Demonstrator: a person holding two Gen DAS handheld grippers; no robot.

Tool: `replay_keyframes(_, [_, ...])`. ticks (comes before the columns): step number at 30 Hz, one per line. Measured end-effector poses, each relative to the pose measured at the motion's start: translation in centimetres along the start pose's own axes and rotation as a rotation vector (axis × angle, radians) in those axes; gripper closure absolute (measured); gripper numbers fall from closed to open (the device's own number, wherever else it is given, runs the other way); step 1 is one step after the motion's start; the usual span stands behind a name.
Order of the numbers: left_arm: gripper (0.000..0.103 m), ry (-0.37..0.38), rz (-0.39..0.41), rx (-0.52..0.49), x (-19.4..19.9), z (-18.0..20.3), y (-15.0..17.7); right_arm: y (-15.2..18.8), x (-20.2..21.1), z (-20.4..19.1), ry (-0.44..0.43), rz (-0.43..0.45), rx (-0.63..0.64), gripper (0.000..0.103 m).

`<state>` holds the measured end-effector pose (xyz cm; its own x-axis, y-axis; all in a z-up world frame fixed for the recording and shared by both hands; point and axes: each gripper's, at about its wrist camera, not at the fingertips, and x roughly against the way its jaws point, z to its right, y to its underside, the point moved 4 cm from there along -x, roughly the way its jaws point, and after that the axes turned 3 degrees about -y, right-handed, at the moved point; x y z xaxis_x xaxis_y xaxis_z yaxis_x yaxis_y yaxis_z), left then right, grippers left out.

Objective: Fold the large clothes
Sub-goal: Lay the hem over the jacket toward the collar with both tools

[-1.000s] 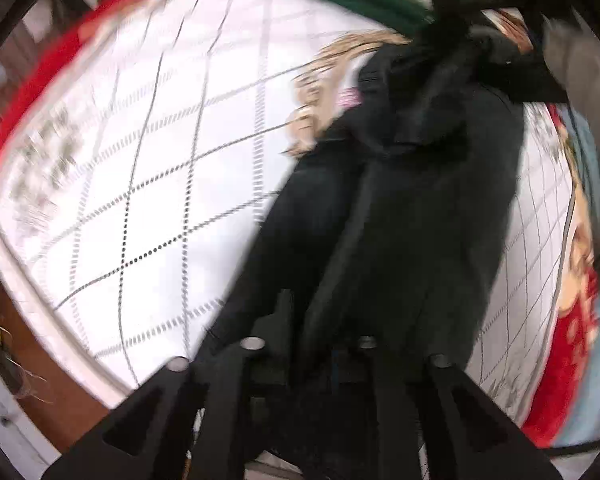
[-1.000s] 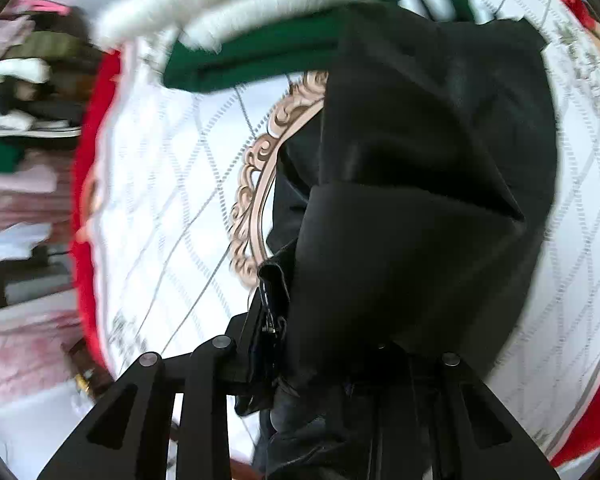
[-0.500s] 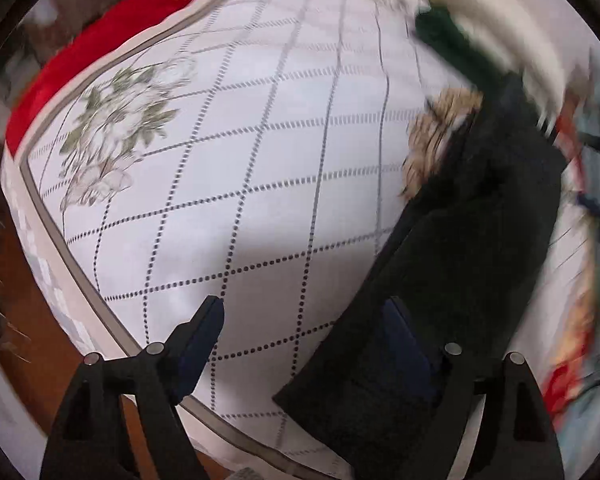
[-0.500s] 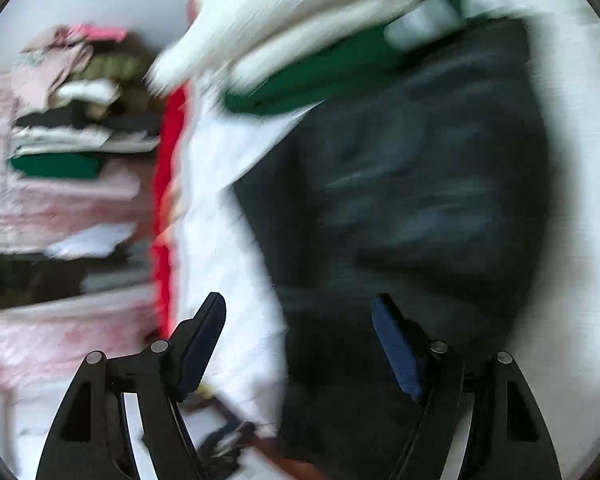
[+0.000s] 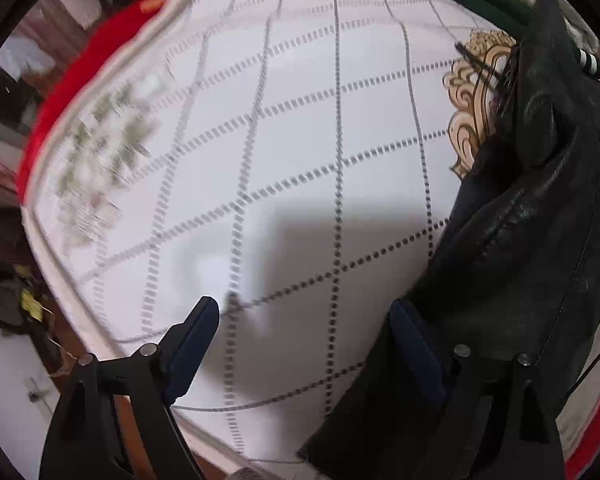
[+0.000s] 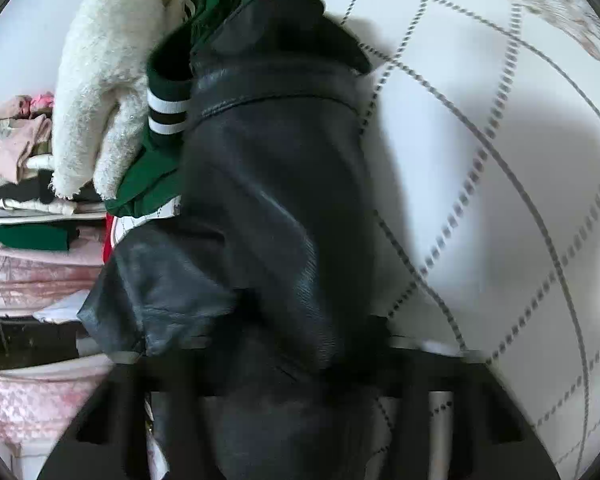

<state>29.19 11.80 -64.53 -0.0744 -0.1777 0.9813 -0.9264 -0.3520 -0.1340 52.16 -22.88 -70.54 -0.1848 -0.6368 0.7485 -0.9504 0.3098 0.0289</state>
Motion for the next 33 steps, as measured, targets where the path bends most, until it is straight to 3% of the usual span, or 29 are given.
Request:
replay_keyframes(2, [0.015,-0.044,0.028,-0.014,1.6,-0.6,-0.3,1.1,2.2,1.4,-0.060,0.051,-0.094,0.082])
replay_keyframes(4, [0.015,-0.075,0.055,-0.021,3.2,-1.1,-0.5,3.3,5.2,3.7,-0.072,0.118,-0.210,0.084])
replay_keyframes(7, [0.015,-0.113,0.091,-0.044,5.3,-1.1,-0.4,8.5,10.4,8.1,-0.015,0.200,-0.374,0.084])
replay_keyframes(9, [0.015,-0.116,0.110,-0.069,6.5,-0.1,-0.1,14.3,14.1,11.4,0.060,0.231,-0.491,0.084])
replay_keyframes(12, [0.015,-0.091,0.122,-0.121,7.3,2.6,0.7,20.9,15.8,14.9,0.167,0.156,-0.563,0.075])
replay_keyframes(14, [0.015,-0.060,0.122,-0.151,7.7,4.7,1.2,23.9,15.6,15.7,0.182,0.090,-0.584,0.068])
replay_keyframes(15, [0.015,-0.042,0.116,-0.165,7.9,6.2,1.5,25.0,16.1,16.6,0.173,0.053,-0.596,0.059])
replay_keyframes(17, [0.015,0.006,0.098,-0.190,7.4,9.2,1.7,25.4,17.6,16.9,0.210,0.029,-0.578,0.049])
replay_keyframes(20, [0.013,0.031,0.081,-0.211,6.6,13.4,1.7,24.5,20.3,14.1,0.351,0.053,-0.449,0.049])
replay_keyframes(23, [0.013,0.055,0.053,-0.205,4.9,16.1,1.3,22.1,20.8,9.9,0.334,0.065,-0.289,0.049])
replay_keyframes(26, [0.013,0.037,0.024,-0.194,2.9,17.2,0.7,18.9,18.1,5.1,0.243,0.010,-0.100,0.049])
replay_keyframes(29, [0.003,0.042,0.005,-0.167,1.9,16.8,0.0,15.0,13.0,1.1,0.133,-0.072,-0.019,0.049])
replay_keyframes(31, [0.000,0.052,-0.002,-0.157,1.6,16.4,-0.2,13.4,9.8,-0.5,0.168,-0.099,0.027,0.054])
replay_keyframes(33, [0.000,0.055,-0.003,-0.145,1.4,15.8,-0.2,11.8,7.6,0.3,0.260,-0.094,0.028,0.057])
